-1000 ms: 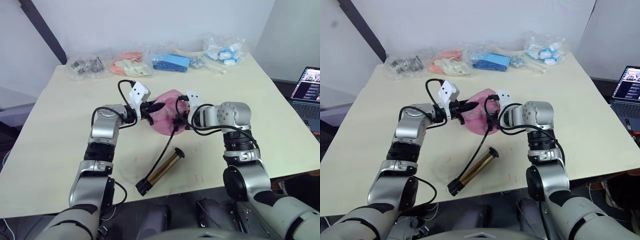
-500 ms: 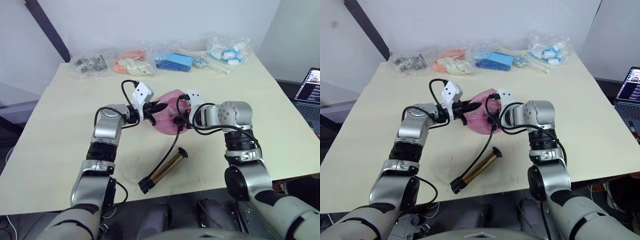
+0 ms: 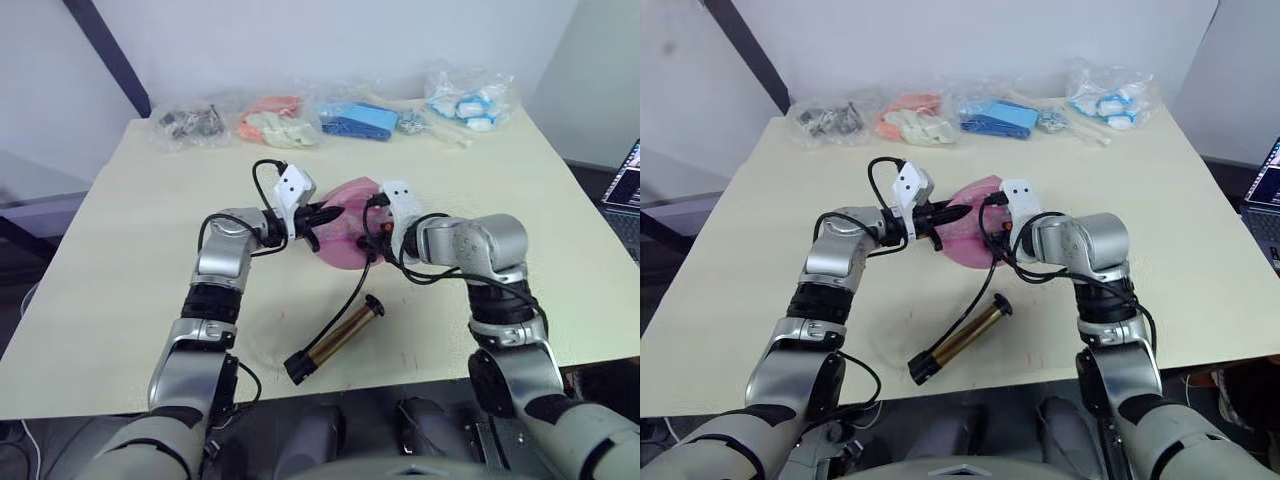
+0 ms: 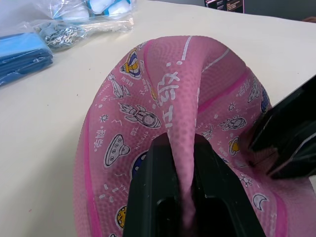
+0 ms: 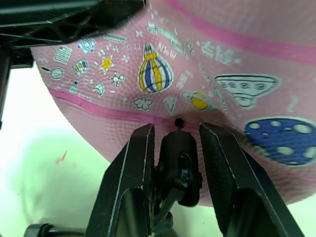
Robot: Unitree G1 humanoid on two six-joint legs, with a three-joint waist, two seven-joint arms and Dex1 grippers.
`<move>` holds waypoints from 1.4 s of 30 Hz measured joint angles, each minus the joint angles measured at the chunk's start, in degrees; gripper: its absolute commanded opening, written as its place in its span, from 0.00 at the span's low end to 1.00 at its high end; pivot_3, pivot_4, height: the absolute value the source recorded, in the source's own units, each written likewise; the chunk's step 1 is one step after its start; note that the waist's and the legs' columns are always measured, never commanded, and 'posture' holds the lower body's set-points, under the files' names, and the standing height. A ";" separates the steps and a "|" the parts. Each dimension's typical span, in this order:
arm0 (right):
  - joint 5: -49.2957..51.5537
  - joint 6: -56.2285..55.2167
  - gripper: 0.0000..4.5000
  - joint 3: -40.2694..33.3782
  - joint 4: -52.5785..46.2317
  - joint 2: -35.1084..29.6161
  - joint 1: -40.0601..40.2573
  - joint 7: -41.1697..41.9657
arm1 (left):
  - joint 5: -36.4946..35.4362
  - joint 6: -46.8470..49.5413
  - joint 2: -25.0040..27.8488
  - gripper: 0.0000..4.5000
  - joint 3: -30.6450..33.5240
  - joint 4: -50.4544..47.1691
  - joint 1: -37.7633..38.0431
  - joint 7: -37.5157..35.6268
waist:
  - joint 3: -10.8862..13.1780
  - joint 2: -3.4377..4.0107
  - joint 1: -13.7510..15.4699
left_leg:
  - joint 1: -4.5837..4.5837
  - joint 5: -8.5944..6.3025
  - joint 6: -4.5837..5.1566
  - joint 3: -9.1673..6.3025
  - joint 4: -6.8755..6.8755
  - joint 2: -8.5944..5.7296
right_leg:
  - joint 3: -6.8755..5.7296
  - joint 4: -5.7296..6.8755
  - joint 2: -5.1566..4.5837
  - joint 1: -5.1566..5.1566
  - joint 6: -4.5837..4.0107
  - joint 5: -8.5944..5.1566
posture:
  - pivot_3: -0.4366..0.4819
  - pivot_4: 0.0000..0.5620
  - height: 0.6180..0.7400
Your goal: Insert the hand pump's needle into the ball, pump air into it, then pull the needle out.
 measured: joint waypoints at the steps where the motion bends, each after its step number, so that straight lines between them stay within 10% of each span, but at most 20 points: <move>1: -0.01 -0.60 0.32 0.47 -1.03 -0.73 0.72 0.41 | -0.01 -0.01 -0.12 0.00 -0.03 0.06 -0.04 0.04 | 0.01 -0.01 0.11 | 0.00 0.00 0.00 0.03 0.01 -0.01 | 0.02 -0.01 -0.01 0.00 0.00 0.00 | 0.48 0.27 1.00; 42: 1.41 -4.65 0.32 0.33 -12.18 -1.02 9.17 0.28 | -0.17 -1.00 -0.77 0.00 -0.41 1.63 -0.30 1.27 | 0.01 -0.03 0.64 | 0.02 -0.02 0.05 0.05 0.25 0.04 | -0.03 0.05 0.03 0.07 -0.01 0.01 | 0.48 0.27 1.00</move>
